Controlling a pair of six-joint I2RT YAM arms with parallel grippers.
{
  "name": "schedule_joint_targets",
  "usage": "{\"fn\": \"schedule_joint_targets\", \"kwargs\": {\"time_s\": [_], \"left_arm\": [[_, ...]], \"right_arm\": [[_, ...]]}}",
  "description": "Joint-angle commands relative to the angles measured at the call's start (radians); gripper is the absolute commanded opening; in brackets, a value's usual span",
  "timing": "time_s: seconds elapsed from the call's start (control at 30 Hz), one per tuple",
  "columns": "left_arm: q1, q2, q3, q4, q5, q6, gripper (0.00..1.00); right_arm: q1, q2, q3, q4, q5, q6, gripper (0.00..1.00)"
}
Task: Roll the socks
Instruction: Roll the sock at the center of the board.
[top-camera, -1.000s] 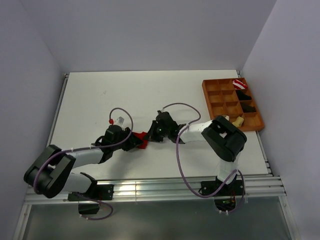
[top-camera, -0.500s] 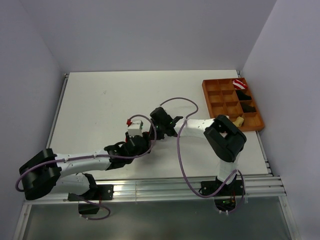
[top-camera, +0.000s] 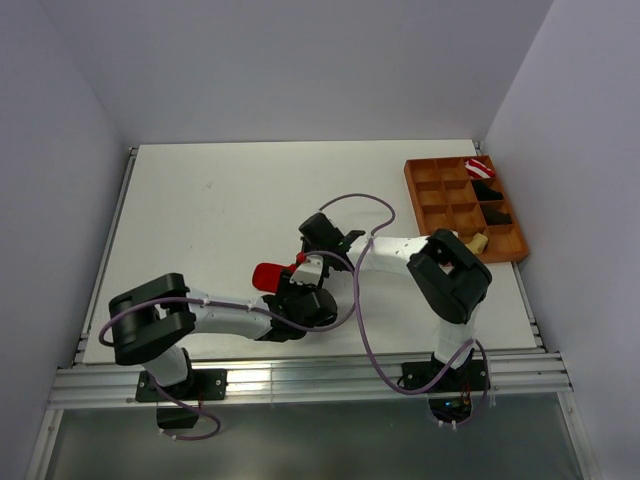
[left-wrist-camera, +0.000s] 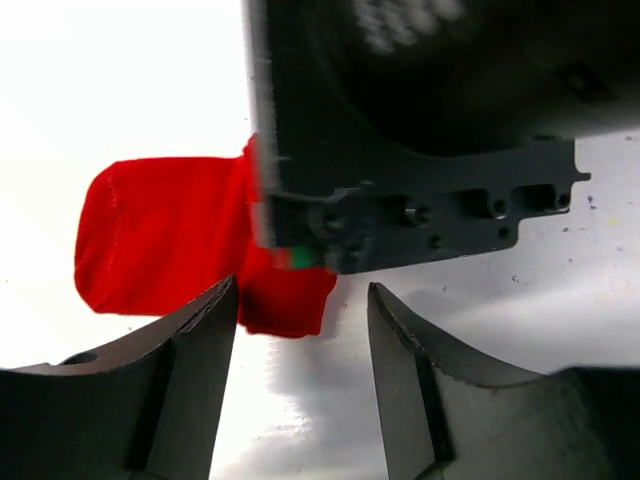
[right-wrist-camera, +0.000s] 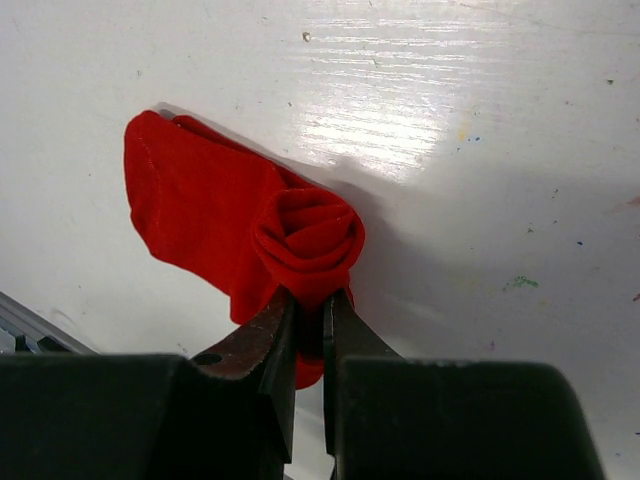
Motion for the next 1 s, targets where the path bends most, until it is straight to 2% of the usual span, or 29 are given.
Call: {"fn": "schedule_joint_targets", "kwargs": {"time_s": [0.0,0.17,0.33,0.43,0.47,0.5,0.57,0.67,0.77,0.8,0.87,0.9,0.97], "left_arm": [[-0.025,0.061,0.061,-0.044,-0.093,0.016,0.57],[-0.037,0.155,0.111,-0.096,-0.128,-0.013,0.51],[-0.037,0.246,0.176,-0.278,-0.185,-0.163,0.34],[-0.037,0.284,0.190,-0.335,-0.194,-0.234,0.20],[-0.037,0.290,0.190,-0.340,-0.193,-0.245,0.15],[-0.037,0.287,0.187,-0.341,-0.182,-0.258,0.03],[-0.036,0.257,0.165,-0.311,-0.168,-0.257,0.01],[-0.028,0.186,0.112,-0.224,-0.105,-0.233,0.01],[-0.002,0.091,0.038,-0.112,-0.004,-0.191,0.01],[0.005,0.065,-0.005,-0.076,0.024,-0.183,0.00],[0.035,-0.013,-0.046,0.011,0.119,-0.167,0.01],[0.047,-0.041,-0.086,0.037,0.157,-0.162,0.01],[0.088,-0.105,-0.125,0.103,0.272,-0.157,0.00]], "right_arm": [[0.005,0.031,0.018,-0.071,0.008,-0.025,0.00],[0.005,0.039,0.016,-0.061,-0.009,-0.022,0.00],[0.005,0.034,-0.001,-0.035,-0.020,-0.021,0.00],[0.005,0.026,-0.017,-0.010,-0.034,-0.016,0.00],[0.005,0.023,-0.024,-0.002,-0.035,-0.012,0.00],[0.005,0.017,-0.031,0.025,-0.041,-0.009,0.00],[0.004,-0.003,-0.066,0.083,-0.057,0.004,0.01],[-0.005,-0.036,-0.117,0.171,-0.083,0.020,0.10],[-0.018,-0.084,-0.178,0.286,-0.104,0.046,0.23],[-0.030,-0.111,-0.214,0.313,-0.107,0.054,0.33],[-0.039,-0.144,-0.252,0.391,-0.100,0.077,0.42],[-0.045,-0.173,-0.287,0.415,-0.094,0.083,0.52],[-0.050,-0.202,-0.320,0.465,-0.066,0.096,0.59]]}}
